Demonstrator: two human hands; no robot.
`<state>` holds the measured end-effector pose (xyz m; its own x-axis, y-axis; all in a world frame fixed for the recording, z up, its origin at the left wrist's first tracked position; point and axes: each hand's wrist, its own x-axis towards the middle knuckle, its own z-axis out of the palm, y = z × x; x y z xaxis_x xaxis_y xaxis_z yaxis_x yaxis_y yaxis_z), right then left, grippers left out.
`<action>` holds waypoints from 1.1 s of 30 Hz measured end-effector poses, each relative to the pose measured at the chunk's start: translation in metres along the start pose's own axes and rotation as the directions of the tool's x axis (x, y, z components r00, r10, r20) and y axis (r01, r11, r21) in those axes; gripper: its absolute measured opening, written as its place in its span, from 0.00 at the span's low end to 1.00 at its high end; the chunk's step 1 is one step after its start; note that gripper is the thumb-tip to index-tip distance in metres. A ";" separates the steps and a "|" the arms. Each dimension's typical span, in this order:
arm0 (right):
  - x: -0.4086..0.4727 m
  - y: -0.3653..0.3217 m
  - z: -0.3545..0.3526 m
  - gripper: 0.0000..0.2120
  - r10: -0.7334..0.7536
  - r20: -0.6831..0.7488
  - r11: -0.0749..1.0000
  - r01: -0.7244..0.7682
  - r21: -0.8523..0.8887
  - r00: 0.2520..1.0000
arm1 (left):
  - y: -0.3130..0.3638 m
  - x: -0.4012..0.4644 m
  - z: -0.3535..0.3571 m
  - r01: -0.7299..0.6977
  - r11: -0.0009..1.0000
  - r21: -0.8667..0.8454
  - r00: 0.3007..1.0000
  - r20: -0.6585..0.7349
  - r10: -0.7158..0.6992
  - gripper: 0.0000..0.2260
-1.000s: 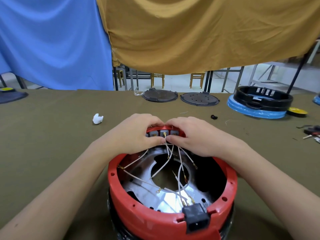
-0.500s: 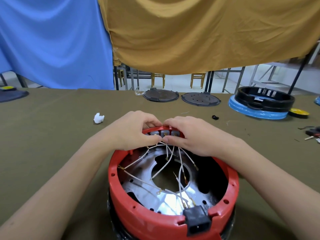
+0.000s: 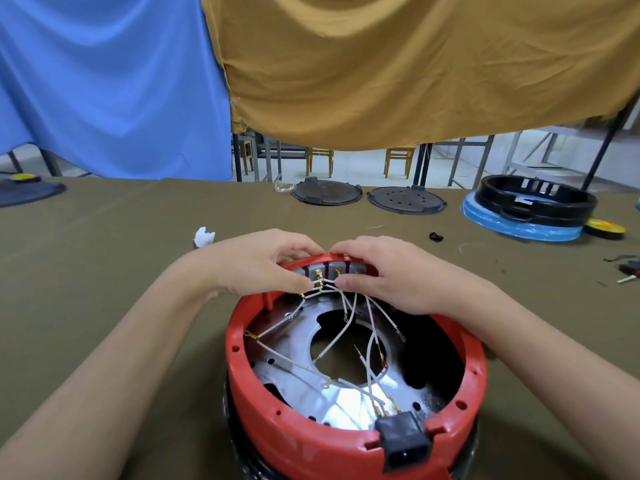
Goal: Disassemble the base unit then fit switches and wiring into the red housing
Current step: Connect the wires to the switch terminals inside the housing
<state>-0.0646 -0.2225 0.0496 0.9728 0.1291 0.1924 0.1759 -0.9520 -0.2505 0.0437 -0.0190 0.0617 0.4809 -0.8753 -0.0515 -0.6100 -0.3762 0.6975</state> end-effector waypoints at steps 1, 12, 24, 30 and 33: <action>0.000 -0.001 0.000 0.18 0.002 -0.005 1.000 -0.002 -0.002 1.000 | 0.000 0.000 0.000 -0.001 1.000 -0.005 1.000 0.003 0.001 0.18; -0.006 -0.014 -0.006 0.10 -0.214 -0.155 0.970 0.191 -0.148 0.965 | -0.008 0.003 0.001 0.029 0.997 -0.068 0.996 -0.087 -0.035 0.11; 0.003 -0.019 0.000 0.07 -0.354 -0.001 0.815 0.308 -0.491 0.935 | -0.007 0.004 0.003 0.007 0.999 -0.038 0.994 -0.106 -0.011 0.10; -0.003 -0.016 -0.009 0.14 -0.200 -0.098 0.961 0.176 -0.212 0.975 | -0.009 -0.001 -0.004 0.054 0.997 -0.058 0.997 -0.044 -0.056 0.16; -0.009 -0.007 -0.015 0.23 -0.034 -0.101 0.994 0.023 -0.105 0.994 | -0.010 -0.002 -0.007 0.049 0.994 -0.098 0.999 -0.005 -0.050 0.19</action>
<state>-0.0770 -0.2212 0.0638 0.9462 0.1325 0.2952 0.1813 -0.9727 -0.1445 0.0530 -0.0116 0.0595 0.5142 -0.8537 -0.0823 -0.5206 -0.3869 0.7611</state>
